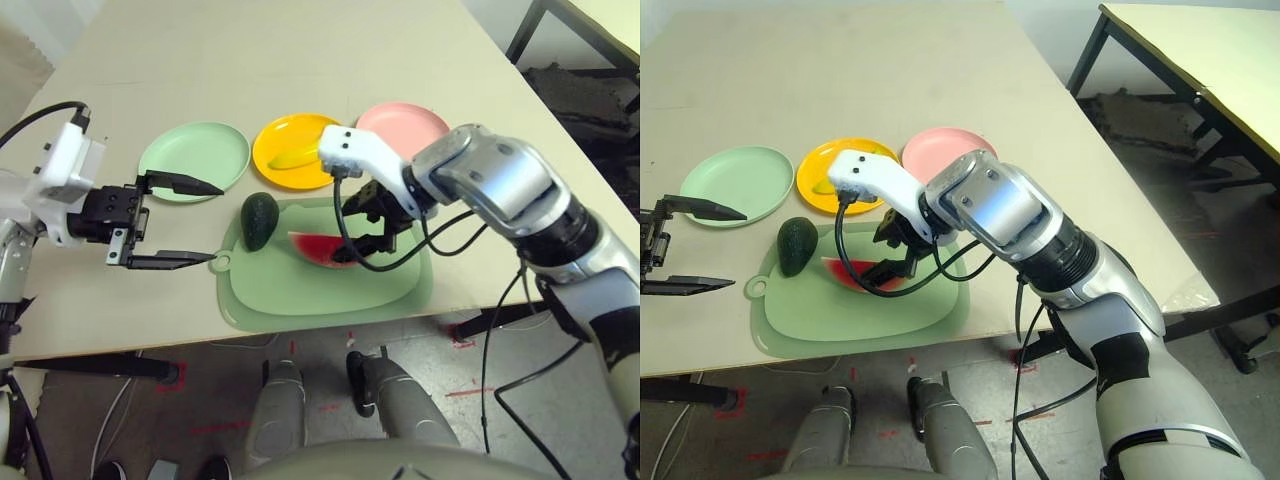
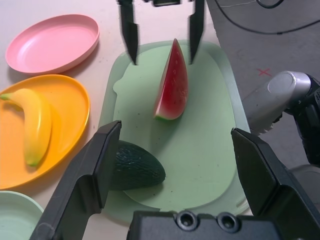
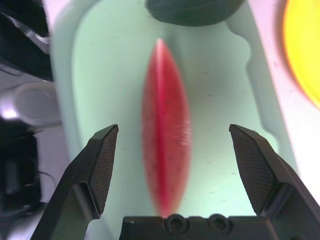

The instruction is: Place the fruits into color-matched plates.

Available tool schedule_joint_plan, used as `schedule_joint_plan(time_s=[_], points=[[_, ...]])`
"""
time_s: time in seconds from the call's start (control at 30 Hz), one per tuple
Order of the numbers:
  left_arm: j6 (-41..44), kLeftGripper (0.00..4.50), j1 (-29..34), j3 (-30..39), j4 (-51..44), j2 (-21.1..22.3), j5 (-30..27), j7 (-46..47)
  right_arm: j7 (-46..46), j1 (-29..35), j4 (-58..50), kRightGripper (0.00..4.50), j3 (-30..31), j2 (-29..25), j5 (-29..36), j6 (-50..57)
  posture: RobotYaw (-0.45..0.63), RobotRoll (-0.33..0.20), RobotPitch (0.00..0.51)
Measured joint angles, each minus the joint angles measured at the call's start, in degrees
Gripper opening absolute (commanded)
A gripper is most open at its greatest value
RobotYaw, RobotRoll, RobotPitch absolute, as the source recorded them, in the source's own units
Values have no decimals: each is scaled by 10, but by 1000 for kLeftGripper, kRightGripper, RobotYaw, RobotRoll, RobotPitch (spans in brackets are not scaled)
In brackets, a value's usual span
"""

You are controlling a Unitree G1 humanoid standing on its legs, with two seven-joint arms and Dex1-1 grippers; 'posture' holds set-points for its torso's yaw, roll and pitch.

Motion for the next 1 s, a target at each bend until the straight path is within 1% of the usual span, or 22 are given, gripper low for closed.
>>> schedule_joint_plan(time_s=[0.17,0.3,0.43,0.53,0.67,0.9,1.0], points=[[-1,4500,7,3,0,1,0,0,2,2,8,4473,8,4,7,-2,69,0,216],[-3,4500,7,6,2,1,1,0,-3,8,6,4473,7,32,33,39,69,0,216],[-10,4500,11,9,11,1,1,0,-27,15,6,4473,7,51,36,54,89,0,221],[-11,4500,15,10,12,1,1,0,-46,36,4,4473,9,65,37,58,95,0,222],[-12,4500,17,11,11,0,1,0,-77,51,8,4473,22,86,28,40,103,0,218],[-12,4500,27,14,7,-3,1,0,-89,61,17,4473,46,72,4,-4,102,0,214],[-12,4500,28,14,-1,-5,1,0,-88,69,21,4473,69,51,-24,-51,102,0,214]])
